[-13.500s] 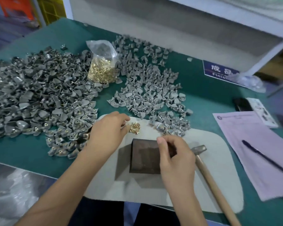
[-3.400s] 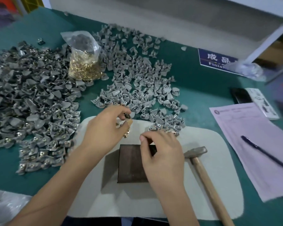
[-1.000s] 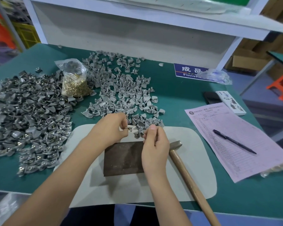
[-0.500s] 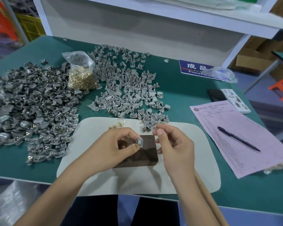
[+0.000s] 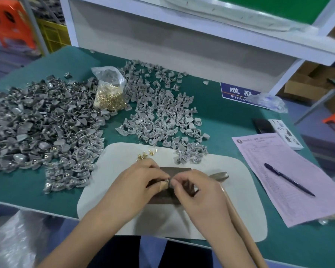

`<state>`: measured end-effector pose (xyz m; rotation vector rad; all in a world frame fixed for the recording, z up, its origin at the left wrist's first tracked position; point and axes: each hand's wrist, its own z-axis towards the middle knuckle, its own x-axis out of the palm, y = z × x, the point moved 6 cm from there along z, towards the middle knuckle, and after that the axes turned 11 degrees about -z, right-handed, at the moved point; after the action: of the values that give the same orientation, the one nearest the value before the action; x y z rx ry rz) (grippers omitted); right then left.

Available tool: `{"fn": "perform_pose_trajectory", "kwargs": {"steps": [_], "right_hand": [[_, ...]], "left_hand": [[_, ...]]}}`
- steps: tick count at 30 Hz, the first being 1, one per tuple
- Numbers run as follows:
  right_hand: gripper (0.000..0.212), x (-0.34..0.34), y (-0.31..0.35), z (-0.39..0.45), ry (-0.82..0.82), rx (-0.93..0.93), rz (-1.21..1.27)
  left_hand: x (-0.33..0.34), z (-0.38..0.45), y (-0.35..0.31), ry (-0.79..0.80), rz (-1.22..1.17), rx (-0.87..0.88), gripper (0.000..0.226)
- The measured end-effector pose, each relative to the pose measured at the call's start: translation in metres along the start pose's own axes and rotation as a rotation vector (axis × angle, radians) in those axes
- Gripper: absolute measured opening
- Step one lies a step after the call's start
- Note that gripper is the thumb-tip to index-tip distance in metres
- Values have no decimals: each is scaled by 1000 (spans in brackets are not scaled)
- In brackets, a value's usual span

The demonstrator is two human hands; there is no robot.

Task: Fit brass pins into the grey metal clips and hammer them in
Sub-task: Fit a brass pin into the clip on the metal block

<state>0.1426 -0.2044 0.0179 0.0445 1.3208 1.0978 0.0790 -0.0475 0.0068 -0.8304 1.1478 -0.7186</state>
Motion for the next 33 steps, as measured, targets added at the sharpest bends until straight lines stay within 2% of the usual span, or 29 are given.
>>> {"fn": "perform_pose_trajectory", "kwargs": {"steps": [9, 17, 22, 25, 30, 33], "right_hand": [[3, 13, 11, 7, 97, -46, -275], [2, 17, 14, 13, 188, -86, -286], [7, 14, 3, 14, 147, -31, -129], [6, 14, 6, 15, 158, -63, -136], [5, 14, 22, 16, 199, -134, -286], [12, 14, 32, 19, 296, -187, -436]], "left_hand": [[-7, -11, 7, -62, -39, 8, 18], [-7, -15, 13, -138, -81, -34, 15], [-8, -19, 17, -202, -27, -54, 11], [-8, -20, 18, -237, -39, -54, 13], [-9, -16, 22, -221, -21, -70, 15], [-8, -17, 21, -217, -8, -75, 13]]}}
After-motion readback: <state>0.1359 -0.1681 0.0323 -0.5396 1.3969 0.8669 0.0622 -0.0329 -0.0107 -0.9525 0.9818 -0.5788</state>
